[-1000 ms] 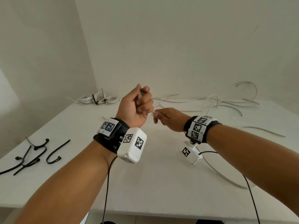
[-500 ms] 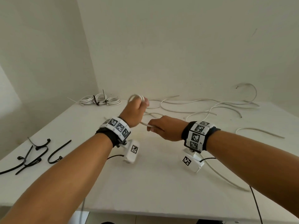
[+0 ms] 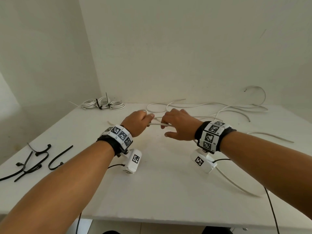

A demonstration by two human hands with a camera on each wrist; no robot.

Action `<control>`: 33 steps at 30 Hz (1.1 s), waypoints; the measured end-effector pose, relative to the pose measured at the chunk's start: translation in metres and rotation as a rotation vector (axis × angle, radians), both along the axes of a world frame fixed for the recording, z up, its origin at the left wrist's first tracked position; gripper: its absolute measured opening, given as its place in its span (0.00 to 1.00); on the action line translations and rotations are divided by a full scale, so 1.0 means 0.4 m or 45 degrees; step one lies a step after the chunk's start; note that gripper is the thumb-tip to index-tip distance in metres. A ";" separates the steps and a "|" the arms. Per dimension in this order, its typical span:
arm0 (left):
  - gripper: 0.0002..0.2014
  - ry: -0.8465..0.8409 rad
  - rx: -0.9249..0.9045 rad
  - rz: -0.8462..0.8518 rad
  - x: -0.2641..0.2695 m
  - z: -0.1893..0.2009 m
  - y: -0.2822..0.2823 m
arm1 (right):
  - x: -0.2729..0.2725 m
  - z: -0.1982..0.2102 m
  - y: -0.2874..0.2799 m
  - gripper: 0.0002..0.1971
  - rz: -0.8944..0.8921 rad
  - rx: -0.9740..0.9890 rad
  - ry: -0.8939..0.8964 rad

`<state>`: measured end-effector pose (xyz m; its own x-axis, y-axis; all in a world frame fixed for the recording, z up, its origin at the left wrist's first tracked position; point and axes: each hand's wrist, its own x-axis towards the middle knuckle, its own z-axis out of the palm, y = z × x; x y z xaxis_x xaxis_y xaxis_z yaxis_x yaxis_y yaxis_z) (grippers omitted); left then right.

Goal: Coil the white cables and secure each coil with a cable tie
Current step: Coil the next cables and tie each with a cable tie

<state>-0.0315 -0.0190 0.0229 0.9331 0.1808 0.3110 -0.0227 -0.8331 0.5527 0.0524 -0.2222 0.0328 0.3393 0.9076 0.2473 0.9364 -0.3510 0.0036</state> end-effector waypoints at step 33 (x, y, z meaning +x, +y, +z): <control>0.24 0.294 -1.504 -0.643 -0.087 0.090 -0.128 | 0.102 0.081 -0.023 0.22 -0.253 0.119 0.433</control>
<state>-0.0664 -0.0702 0.0588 0.9880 -0.1510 0.0309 0.0044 0.2279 0.9737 0.0932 -0.2312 0.0652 0.5827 0.7948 0.1693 0.7925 -0.5096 -0.3351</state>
